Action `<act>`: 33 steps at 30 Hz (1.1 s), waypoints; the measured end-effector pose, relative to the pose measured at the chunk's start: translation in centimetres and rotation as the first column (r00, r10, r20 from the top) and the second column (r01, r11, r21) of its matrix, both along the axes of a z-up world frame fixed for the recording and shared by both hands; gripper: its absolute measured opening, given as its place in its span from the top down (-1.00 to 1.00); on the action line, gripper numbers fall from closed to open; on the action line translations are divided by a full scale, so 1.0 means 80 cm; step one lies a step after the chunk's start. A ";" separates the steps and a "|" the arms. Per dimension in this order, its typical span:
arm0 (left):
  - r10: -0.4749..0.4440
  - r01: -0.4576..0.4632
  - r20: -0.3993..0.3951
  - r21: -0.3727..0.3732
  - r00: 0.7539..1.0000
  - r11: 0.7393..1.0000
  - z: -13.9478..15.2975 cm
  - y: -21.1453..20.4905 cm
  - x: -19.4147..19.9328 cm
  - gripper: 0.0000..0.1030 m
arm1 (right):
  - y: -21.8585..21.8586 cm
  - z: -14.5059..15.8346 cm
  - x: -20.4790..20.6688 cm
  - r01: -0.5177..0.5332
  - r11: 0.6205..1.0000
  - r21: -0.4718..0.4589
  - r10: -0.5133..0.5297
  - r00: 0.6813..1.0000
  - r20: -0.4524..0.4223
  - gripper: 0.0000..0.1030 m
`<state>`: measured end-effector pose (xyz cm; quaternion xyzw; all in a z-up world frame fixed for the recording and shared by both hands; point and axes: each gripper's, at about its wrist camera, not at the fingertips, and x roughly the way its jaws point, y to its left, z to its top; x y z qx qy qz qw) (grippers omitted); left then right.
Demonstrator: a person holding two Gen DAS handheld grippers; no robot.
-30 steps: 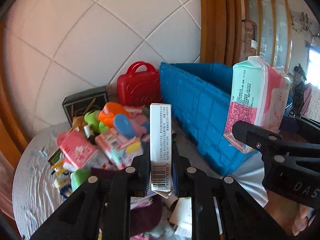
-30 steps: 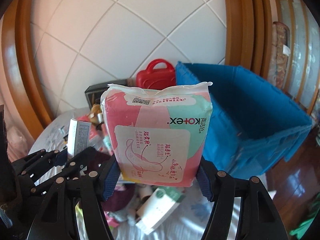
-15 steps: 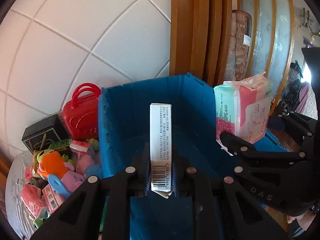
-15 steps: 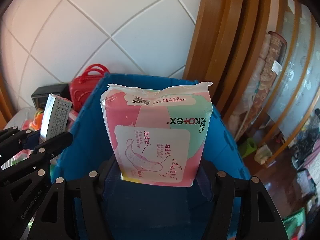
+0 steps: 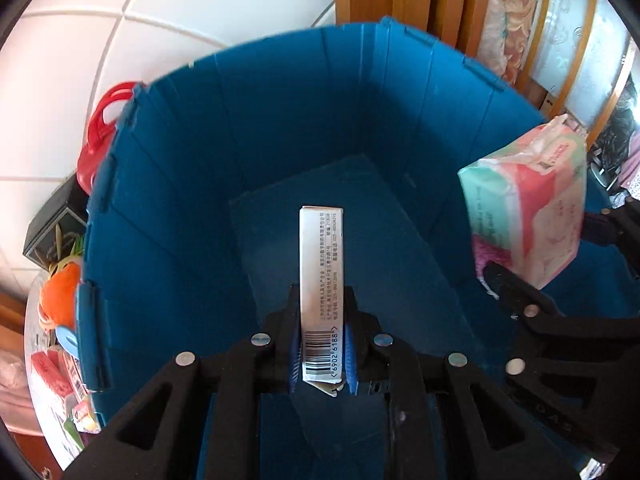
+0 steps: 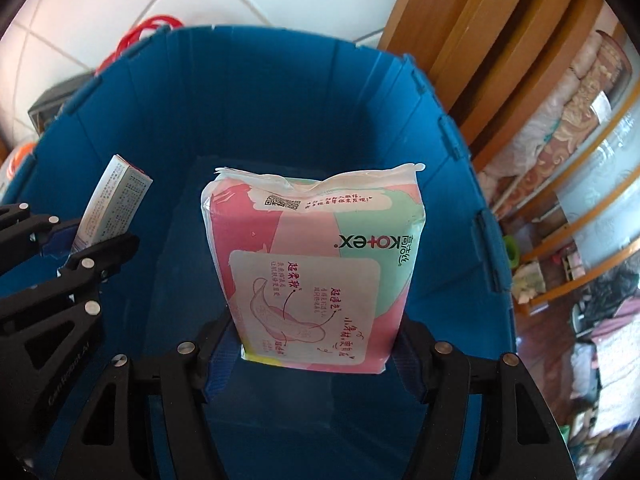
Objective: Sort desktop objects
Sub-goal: 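Carry the white tube box and pink Kotex pack over the blue crate with both tools, then open both tools to drop the tube box and Kotex pack into the crate, then move both tools back from the crate to the pile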
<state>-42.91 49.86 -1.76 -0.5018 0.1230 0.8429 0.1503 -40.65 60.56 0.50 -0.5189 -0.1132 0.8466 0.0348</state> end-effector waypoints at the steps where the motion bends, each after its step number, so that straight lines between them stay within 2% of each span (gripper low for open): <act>1: 0.006 -0.006 0.004 -0.008 1.000 1.000 -0.002 0.000 -0.001 0.67 | 0.001 -0.004 -0.002 -0.004 1.000 0.002 0.004 1.000 0.008 -0.31; 6: 0.020 -0.020 0.038 -0.019 0.999 1.000 -0.014 -0.001 -0.002 0.65 | 0.005 -0.016 -0.003 -0.019 1.000 -0.003 0.019 0.999 0.037 -0.31; 7: 0.021 -0.020 0.047 -0.015 0.999 1.000 -0.017 -0.005 0.000 0.58 | 0.003 -0.017 -0.003 -0.020 1.000 -0.003 0.020 0.999 0.040 -0.32; 9: 0.019 -0.019 0.065 -0.009 0.998 1.000 -0.021 -0.006 0.000 0.41 | 0.002 -0.022 -0.005 -0.025 1.000 -0.006 0.025 0.999 0.047 -0.32; 11: 0.023 -0.022 0.074 -0.017 0.997 1.000 -0.024 -0.007 -0.001 0.09 | -0.003 -0.024 -0.004 -0.028 1.000 -0.009 0.029 0.998 0.052 -0.32; 13: 0.024 -0.022 0.076 -0.028 0.997 0.999 -0.025 -0.006 0.002 -0.09 | -0.006 -0.026 -0.003 -0.030 1.000 -0.009 0.030 0.998 0.055 -0.34; 17: 0.027 -0.025 0.081 -0.023 0.996 0.999 -0.025 -0.009 -0.004 -0.09 | -0.006 -0.026 -0.004 -0.026 1.000 -0.005 0.026 0.998 0.057 -0.42; 20: 0.026 -0.025 0.077 -0.019 0.997 1.000 -0.023 -0.013 -0.004 -0.09 | -0.004 -0.025 -0.004 -0.022 1.000 0.003 0.022 0.998 0.054 -0.65; 23: 0.023 -0.022 0.075 -0.014 0.997 1.000 -0.023 -0.014 -0.004 -0.09 | 0.003 -0.021 -0.004 -0.023 1.000 0.000 0.023 0.999 0.049 -0.68; 33: 0.007 -0.007 0.032 0.021 0.999 1.000 0.001 -0.026 0.020 -0.09 | 0.008 -0.003 0.018 -0.042 0.999 -0.006 0.042 0.999 0.017 -0.99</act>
